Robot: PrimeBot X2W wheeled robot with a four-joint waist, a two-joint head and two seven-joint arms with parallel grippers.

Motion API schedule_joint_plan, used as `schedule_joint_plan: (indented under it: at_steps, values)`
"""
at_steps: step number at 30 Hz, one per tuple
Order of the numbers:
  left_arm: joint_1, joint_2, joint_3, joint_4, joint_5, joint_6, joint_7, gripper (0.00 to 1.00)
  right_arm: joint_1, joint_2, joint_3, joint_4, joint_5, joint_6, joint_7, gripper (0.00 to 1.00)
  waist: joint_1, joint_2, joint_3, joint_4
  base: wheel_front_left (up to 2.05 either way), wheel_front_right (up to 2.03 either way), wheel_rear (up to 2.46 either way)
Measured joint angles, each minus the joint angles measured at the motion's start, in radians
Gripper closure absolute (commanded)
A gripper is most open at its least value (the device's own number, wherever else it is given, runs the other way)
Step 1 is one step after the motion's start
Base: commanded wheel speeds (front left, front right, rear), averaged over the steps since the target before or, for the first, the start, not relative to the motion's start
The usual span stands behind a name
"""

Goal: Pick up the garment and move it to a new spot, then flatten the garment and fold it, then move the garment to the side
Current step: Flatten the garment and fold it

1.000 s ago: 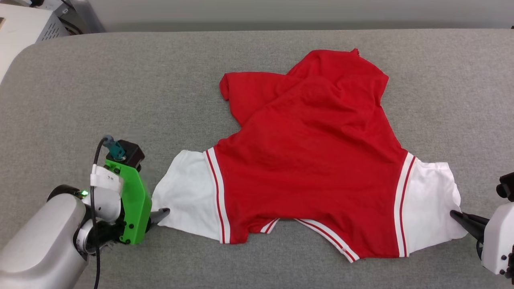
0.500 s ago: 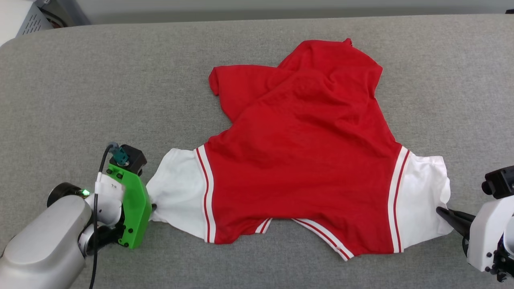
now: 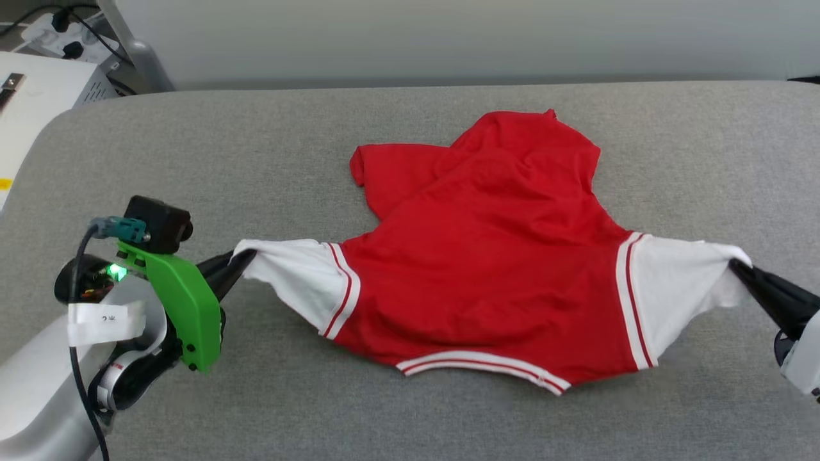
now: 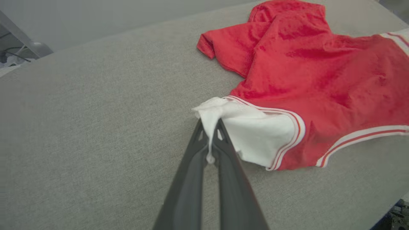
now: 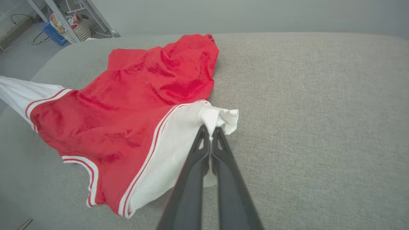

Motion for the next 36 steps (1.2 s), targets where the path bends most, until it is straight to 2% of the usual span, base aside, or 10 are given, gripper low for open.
schedule_joint_plan:
  at_steps: [9,13,17,23,26,36]
  values:
    - [-0.043,0.029,0.100,-0.238,0.021,0.090,-0.074,1.00,-0.076,-0.018,-0.105,-0.124,0.006,0.000,-0.035,1.00,0.0000,0.0000,-0.051,0.004,0.00,0.00,0.00]
    - [-0.111,0.022,0.129,-0.305,0.055,0.099,-0.092,1.00,-0.149,-0.036,-0.138,-0.154,0.006,0.000,-0.047,1.00,0.0000,0.0000,-0.054,0.002,0.00,0.00,0.00]
    - [-0.199,-0.015,0.147,-0.321,0.075,0.100,-0.113,1.00,-0.243,-0.049,-0.146,-0.166,0.005,0.000,-0.058,1.00,0.0000,0.0000,-0.048,0.000,0.00,0.00,0.00]
    - [-0.351,-0.086,0.159,-0.282,0.107,0.098,-0.121,1.00,-0.395,-0.061,-0.119,-0.147,-0.024,0.000,-0.063,1.00,0.0000,0.0000,-0.020,-0.008,0.00,0.00,0.00]
    - [-0.436,-0.122,0.158,-0.235,0.115,0.081,-0.118,1.00,-0.485,-0.061,-0.089,-0.107,-0.045,0.000,-0.067,1.00,0.0000,0.0000,0.006,-0.012,0.00,0.00,0.00]
    - [-0.796,-0.249,0.181,0.022,0.162,0.028,-0.136,1.00,-0.914,-0.031,0.052,0.118,-0.114,0.000,-0.087,1.00,0.0000,0.0000,0.142,-0.024,0.00,0.00,0.00]
